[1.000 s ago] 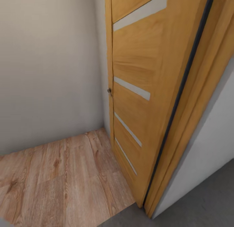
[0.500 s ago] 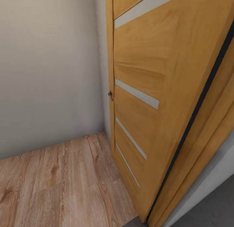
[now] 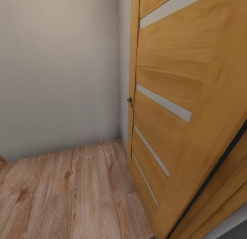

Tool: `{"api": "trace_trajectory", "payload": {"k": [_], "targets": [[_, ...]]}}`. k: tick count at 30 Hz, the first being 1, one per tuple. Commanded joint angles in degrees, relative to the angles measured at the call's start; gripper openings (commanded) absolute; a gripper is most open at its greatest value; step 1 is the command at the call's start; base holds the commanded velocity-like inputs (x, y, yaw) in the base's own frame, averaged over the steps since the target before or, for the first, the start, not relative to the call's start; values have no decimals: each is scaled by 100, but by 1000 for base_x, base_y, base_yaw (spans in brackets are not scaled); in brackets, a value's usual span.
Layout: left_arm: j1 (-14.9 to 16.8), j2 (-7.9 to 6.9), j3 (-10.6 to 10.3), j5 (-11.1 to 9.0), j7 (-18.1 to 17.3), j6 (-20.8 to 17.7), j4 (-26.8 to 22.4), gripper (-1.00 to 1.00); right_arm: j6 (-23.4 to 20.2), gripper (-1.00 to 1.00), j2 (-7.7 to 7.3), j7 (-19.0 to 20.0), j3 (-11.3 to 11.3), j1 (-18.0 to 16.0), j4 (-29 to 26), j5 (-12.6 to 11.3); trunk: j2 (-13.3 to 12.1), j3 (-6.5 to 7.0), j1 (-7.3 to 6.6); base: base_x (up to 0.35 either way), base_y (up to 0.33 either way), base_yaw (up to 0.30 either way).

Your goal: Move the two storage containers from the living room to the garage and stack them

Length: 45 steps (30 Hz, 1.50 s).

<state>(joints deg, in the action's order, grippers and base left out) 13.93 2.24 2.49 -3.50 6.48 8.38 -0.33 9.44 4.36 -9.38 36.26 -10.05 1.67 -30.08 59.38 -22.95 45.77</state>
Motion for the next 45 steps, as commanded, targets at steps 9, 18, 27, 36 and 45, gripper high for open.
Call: {"api": "trace_trajectory", "payload": {"k": [9, 18, 27, 36, 45], "targets": [[5, 4, 22, -36, 2, 24, 7, 100, 32, 100, 4, -3, 48, -5, 18, -51, 4, -6, 0, 0, 0, 271], [5, 4, 17, -36, 2, 24, 7, 100, 30, 100, 4, -3, 48, -5, 18, -51, 4, -6, 0, 0, 0, 271], [5, 4, 17, -36, 2, 24, 8, 100, 30, 100, 4, -3, 47, -5, 18, -51, 4, -6, 0, 3, 0, 265], [5, -4, 19, -36, -32, 15, 9, 100, 31, 100, -30, -3, 43, -5, 18, -59, 4, -6, 0, 274, 0, 30], [5, -4, 24, -36, -31, 17, 10, 100, 24, 100, -31, -3, 48, -5, 18, -59, 4, -6, 0, 282, 0, 0]]}}
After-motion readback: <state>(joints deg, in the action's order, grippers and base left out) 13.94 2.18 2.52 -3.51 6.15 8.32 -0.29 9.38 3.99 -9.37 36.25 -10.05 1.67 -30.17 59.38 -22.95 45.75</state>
